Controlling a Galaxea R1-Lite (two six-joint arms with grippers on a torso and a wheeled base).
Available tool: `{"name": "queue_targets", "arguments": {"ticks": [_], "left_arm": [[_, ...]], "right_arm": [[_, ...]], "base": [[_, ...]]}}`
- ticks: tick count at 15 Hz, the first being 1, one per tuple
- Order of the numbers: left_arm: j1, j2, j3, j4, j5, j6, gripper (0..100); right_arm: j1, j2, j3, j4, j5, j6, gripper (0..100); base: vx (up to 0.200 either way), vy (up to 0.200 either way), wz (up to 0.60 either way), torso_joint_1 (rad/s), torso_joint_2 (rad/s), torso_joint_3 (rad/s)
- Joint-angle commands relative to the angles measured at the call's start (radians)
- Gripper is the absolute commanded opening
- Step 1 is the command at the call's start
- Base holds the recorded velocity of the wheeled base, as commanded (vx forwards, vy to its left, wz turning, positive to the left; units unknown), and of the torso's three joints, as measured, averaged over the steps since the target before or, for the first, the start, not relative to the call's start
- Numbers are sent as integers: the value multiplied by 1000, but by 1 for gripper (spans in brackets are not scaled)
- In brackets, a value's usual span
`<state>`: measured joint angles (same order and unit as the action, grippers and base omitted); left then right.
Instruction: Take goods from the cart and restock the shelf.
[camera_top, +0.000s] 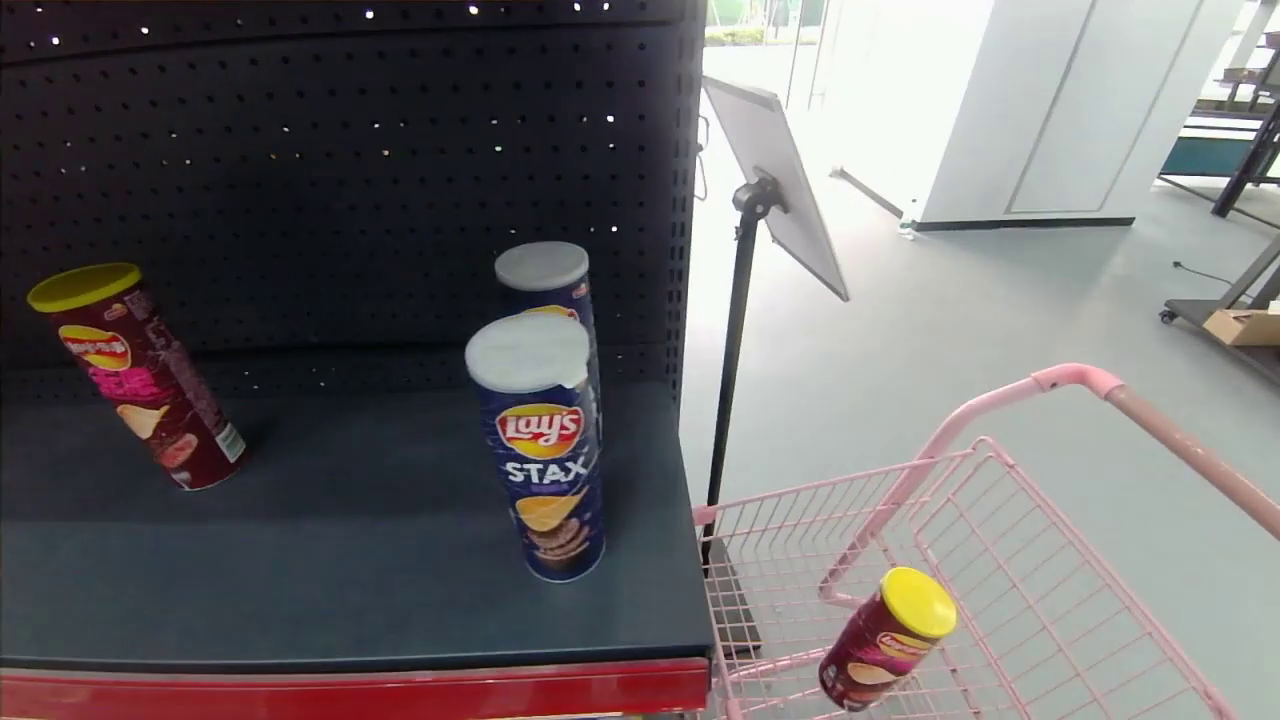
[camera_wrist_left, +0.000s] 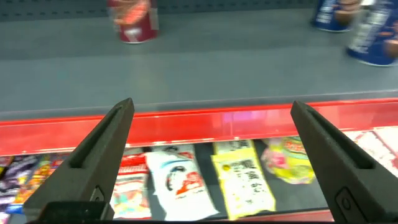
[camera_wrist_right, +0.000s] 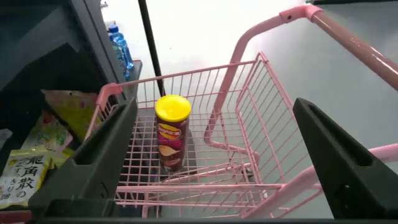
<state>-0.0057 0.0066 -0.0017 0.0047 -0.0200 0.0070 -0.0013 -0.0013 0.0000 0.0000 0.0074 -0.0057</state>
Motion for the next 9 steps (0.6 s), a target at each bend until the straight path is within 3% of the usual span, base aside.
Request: {"name": "queue_targets", "arguments": {"ticks": [1, 9], "left_arm": [[0, 0, 0, 0, 0, -2, 100], [0, 1, 0, 0, 0, -7, 100]], "right_arm": [[0, 1, 0, 0, 2, -2, 100], [0, 1, 0, 0, 3, -2, 100]], "base": [[0, 0, 0, 0, 0, 0], [0, 0, 0, 0, 0, 0]]}}
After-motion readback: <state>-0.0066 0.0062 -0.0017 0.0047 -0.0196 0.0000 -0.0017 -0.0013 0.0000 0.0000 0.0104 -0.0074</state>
